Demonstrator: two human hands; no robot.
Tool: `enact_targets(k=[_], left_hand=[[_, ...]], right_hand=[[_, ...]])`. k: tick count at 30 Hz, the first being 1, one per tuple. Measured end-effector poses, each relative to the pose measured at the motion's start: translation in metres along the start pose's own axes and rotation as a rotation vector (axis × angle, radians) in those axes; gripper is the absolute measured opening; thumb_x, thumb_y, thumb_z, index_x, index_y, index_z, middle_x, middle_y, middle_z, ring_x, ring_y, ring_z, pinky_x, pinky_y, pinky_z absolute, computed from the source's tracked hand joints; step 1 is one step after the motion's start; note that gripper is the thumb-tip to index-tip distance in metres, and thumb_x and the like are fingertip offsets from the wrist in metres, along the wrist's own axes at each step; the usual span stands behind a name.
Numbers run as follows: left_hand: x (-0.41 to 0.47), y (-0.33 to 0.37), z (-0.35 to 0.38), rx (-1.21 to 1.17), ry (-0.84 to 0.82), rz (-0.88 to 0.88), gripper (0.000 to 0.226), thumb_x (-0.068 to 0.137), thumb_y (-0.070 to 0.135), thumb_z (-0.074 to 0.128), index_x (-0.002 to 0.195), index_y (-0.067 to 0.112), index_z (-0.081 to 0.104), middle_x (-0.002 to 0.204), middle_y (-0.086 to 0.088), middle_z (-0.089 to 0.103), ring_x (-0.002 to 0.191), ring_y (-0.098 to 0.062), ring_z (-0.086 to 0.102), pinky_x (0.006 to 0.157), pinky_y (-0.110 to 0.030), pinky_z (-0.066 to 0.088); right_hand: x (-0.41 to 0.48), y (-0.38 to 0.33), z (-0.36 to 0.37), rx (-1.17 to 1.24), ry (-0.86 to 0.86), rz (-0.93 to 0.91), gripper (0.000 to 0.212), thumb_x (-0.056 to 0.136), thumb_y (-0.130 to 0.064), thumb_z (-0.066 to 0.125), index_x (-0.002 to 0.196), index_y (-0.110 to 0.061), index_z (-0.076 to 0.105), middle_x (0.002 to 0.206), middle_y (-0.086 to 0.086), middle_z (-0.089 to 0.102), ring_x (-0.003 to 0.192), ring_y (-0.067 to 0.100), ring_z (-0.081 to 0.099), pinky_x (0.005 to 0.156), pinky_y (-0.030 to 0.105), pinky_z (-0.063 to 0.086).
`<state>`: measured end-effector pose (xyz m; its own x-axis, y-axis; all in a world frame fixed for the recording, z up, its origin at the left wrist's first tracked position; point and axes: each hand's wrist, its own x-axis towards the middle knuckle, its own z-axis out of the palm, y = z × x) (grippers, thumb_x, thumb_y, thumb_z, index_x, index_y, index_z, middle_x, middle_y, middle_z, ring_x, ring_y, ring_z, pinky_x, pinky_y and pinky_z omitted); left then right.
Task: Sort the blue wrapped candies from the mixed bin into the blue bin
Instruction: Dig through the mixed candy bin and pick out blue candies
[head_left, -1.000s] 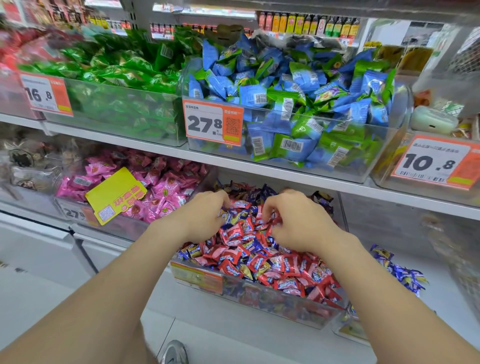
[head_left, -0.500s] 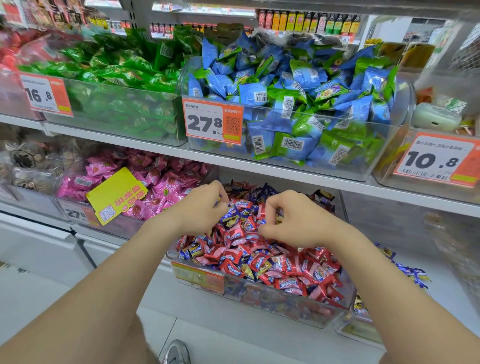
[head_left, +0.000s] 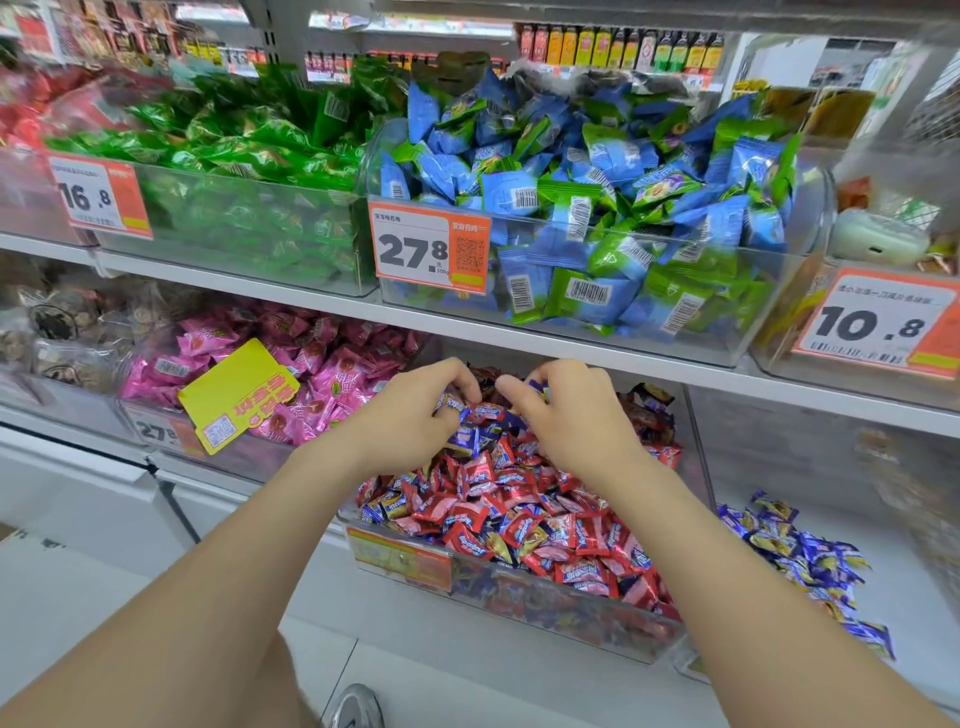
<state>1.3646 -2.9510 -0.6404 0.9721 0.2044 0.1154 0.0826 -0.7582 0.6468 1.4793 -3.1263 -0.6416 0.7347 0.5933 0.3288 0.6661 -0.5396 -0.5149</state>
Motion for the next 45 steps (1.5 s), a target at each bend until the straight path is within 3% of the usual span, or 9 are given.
enact_targets(k=[7,9,12,18,25,31,36,39,45], left_hand=[[0.0,-0.001,-0.002,0.033,0.015,-0.034,0.032,0.105,0.006,0.044,0.118,0.027,0.064,0.112,0.002,0.056,0.051,-0.012,0.057,0.048,-0.028,0.048],[-0.002,0.003,-0.003,0.035,0.019,-0.047,0.026,0.105,0.012,0.046,0.11,0.023,0.068,0.101,0.001,0.055,0.051,-0.009,0.057,0.048,-0.027,0.047],[-0.007,0.003,-0.005,0.145,-0.009,0.011,0.01,0.1,0.034,0.061,0.095,0.03,0.069,0.105,0.013,0.057,0.087,-0.004,0.059,0.083,-0.037,0.053],[-0.008,-0.004,-0.002,0.287,-0.15,-0.021,0.025,0.085,0.033,0.078,0.109,0.035,0.07,0.101,0.017,0.04,0.084,-0.003,0.045,0.07,-0.026,0.037],[-0.001,-0.014,0.002,0.337,-0.144,0.009,0.014,0.099,0.036,0.07,0.111,0.029,0.07,0.111,0.007,0.048,0.109,-0.014,0.045,0.096,-0.036,0.043],[0.002,-0.011,0.003,0.315,-0.123,0.008,0.012,0.107,0.024,0.052,0.104,0.023,0.064,0.114,0.0,0.059,0.104,-0.022,0.058,0.088,-0.039,0.049],[0.007,-0.016,0.009,0.283,-0.185,0.056,0.028,0.107,0.027,0.056,0.135,0.032,0.062,0.136,0.003,0.064,0.124,-0.019,0.059,0.106,-0.041,0.048],[0.011,-0.017,0.019,0.357,-0.265,0.023,0.039,0.106,0.037,0.058,0.145,0.033,0.056,0.141,-0.002,0.056,0.135,-0.024,0.048,0.114,-0.045,0.04],[0.015,-0.003,0.028,0.393,-0.241,0.05,0.012,0.106,0.025,0.059,0.118,0.021,0.062,0.109,-0.001,0.053,0.107,-0.024,0.05,0.083,-0.033,0.038]], right_hand=[[0.006,0.0,0.016,-0.048,-0.047,-0.023,0.024,0.105,-0.04,0.053,0.092,-0.026,0.066,0.091,0.006,0.069,0.085,0.031,0.065,0.071,0.045,0.056],[0.005,-0.002,0.016,-0.15,-0.054,-0.016,0.033,0.103,-0.05,0.053,0.086,-0.026,0.067,0.086,0.005,0.067,0.083,0.033,0.064,0.065,0.039,0.051],[0.005,-0.005,0.016,-0.386,-0.074,-0.007,0.043,0.091,-0.066,0.064,0.087,-0.022,0.066,0.089,0.005,0.064,0.086,0.033,0.065,0.066,0.035,0.046],[0.016,-0.007,0.017,-0.47,-0.235,0.105,0.061,0.077,-0.08,0.068,0.081,-0.02,0.061,0.081,-0.001,0.065,0.077,0.026,0.065,0.07,0.036,0.055],[0.018,0.0,0.017,-0.269,-0.278,0.051,0.027,0.089,-0.048,0.076,0.076,-0.025,0.078,0.075,-0.008,0.074,0.074,0.018,0.07,0.072,0.037,0.061],[0.007,0.004,-0.004,-0.145,-0.219,0.086,0.021,0.084,-0.024,0.07,0.072,-0.007,0.073,0.068,0.011,0.072,0.068,0.026,0.07,0.067,0.042,0.063],[-0.007,0.008,-0.022,-0.148,-0.249,0.094,0.038,0.088,-0.032,0.066,0.072,0.0,0.053,0.066,0.014,0.046,0.063,0.033,0.048,0.057,0.036,0.033],[-0.014,0.013,-0.029,-0.214,-0.287,0.049,0.038,0.091,-0.034,0.062,0.077,0.001,0.054,0.073,0.023,0.06,0.073,0.036,0.058,0.063,0.043,0.049],[-0.026,0.021,-0.021,-0.247,-0.382,0.01,0.034,0.096,-0.044,0.05,0.087,-0.012,0.052,0.073,0.009,0.058,0.071,0.033,0.063,0.06,0.044,0.048]])
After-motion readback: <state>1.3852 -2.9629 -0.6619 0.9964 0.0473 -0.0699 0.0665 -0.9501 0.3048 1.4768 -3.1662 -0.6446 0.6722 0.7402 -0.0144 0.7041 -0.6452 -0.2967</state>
